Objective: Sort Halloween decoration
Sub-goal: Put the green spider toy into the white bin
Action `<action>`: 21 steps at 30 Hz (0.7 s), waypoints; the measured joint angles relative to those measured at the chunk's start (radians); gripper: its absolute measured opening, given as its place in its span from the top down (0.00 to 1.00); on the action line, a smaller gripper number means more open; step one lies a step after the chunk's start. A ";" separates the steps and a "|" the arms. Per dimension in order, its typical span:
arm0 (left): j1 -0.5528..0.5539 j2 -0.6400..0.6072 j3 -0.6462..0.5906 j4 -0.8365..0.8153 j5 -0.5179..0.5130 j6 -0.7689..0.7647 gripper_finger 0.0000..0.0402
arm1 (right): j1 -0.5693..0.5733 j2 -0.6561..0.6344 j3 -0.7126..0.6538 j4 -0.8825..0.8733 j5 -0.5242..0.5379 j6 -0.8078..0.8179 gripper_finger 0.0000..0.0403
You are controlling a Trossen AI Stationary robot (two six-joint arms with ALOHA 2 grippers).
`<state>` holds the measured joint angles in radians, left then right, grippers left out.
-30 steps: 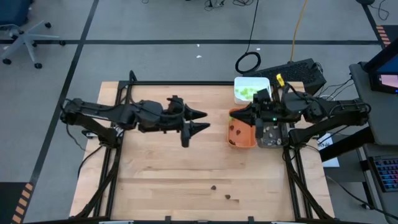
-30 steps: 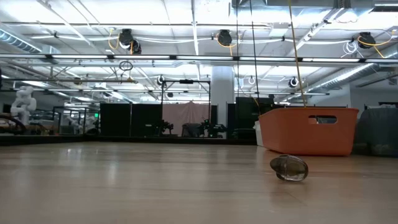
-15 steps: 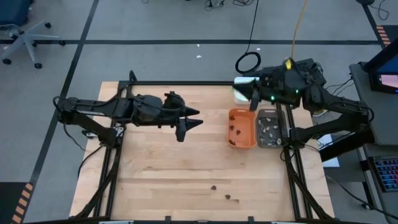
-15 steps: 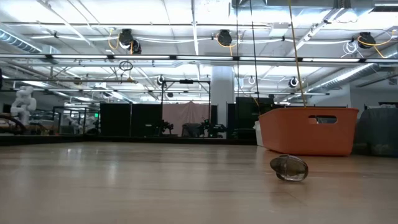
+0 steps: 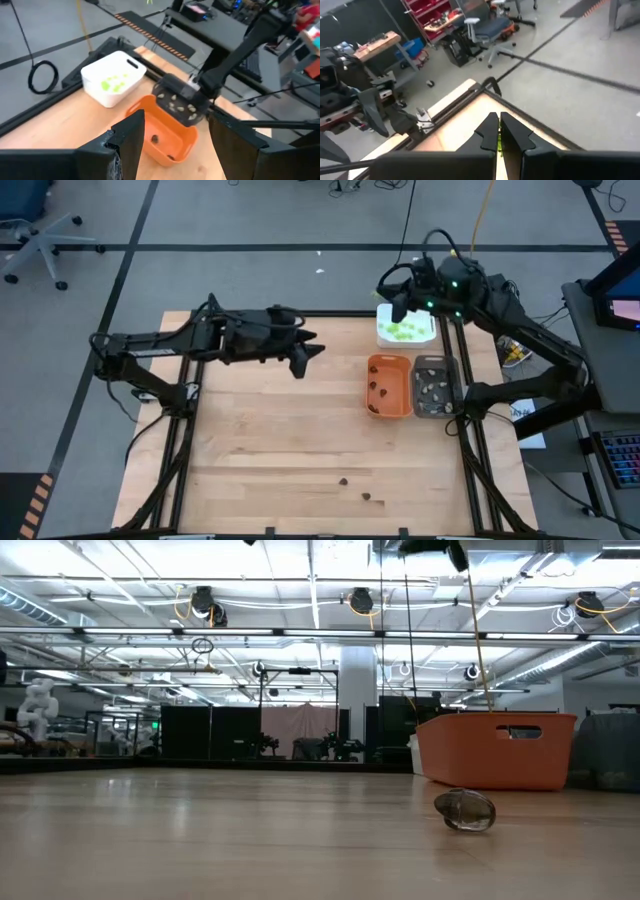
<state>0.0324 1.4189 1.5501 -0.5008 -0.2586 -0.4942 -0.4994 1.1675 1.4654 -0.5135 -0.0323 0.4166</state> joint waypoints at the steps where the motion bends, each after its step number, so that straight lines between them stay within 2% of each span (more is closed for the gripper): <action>1: 0.009 0.000 0.000 -0.008 0.008 0.001 0.45 | -0.019 0.008 0.000 -0.001 -0.020 0.008 1.00; 8: 0.028 0.000 0.000 -0.100 0.020 -0.006 0.45 | -0.148 0.061 0.000 -0.059 -0.073 0.028 1.00; 16: 0.013 0.000 -0.009 -0.201 0.022 -0.064 0.45 | -0.270 0.092 0.000 -0.210 -0.073 0.013 1.00; 21: -0.001 0.001 -0.019 -0.204 0.022 -0.076 0.45 | -0.293 0.092 0.001 -0.336 -0.008 -0.040 1.00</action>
<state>0.0318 1.4197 1.5311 -0.7048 -0.2367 -0.5701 -0.7929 1.2596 1.4660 -0.8494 -0.0400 0.3762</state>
